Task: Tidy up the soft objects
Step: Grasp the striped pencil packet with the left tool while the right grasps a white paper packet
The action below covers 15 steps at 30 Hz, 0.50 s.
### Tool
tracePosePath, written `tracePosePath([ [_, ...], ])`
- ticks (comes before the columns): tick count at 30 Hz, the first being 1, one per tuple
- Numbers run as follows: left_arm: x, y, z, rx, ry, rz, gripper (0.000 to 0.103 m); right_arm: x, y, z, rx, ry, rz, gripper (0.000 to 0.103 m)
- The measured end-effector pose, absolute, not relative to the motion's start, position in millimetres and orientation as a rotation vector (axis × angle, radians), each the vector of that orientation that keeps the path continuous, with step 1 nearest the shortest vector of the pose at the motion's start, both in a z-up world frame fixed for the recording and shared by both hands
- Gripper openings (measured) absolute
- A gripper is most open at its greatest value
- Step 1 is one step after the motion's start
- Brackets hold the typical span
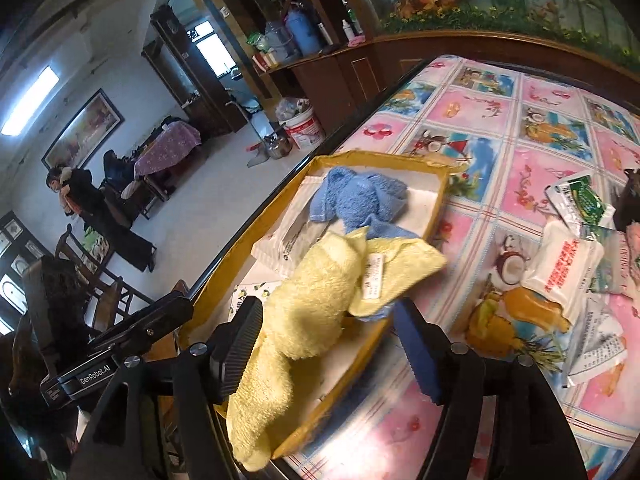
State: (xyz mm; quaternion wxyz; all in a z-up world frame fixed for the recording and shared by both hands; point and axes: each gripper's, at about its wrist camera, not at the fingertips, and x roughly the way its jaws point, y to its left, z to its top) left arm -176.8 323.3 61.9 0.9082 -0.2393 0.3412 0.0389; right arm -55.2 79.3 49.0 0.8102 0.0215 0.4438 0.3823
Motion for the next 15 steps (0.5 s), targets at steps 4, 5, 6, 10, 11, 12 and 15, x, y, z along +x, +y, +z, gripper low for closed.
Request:
tracePosePath([
  [4, -174.1, 300.0, 71.1, -0.452, 0.710, 0.029, 0.075, -45.7, 19.4, 53.1, 0.129, 0.921, 0.741, 0.074],
  [5, -173.3, 292.8, 74.0, -0.440, 0.711, 0.015, 0.076, -42.8, 0.3, 52.8, 0.155, 0.917, 0.714, 0.074],
  [6, -172.0, 285.0, 77.5, -0.426, 0.712, 0.001, 0.077, -39.5, -17.9, 52.1, 0.180, 0.914, 0.687, 0.074],
  [10, -164.2, 248.1, 88.9, -0.369, 0.719, -0.082, 0.077, -29.4, -95.1, 44.1, 0.277, 0.901, 0.551, 0.075],
  [11, -160.5, 237.6, 90.2, -0.357, 0.727, -0.108, 0.077, -27.9, -113.5, 40.4, 0.302, 0.903, 0.520, 0.075],
  [12, -156.2, 226.8, 91.1, -0.344, 0.738, -0.133, 0.077, -27.2, -128.7, 36.8, 0.322, 0.904, 0.494, 0.075],
  [15, -144.2, 191.9, 91.1, -0.296, 0.776, -0.205, 0.077, -28.0, -167.0, 25.1, 0.359, 0.907, 0.426, 0.075],
])
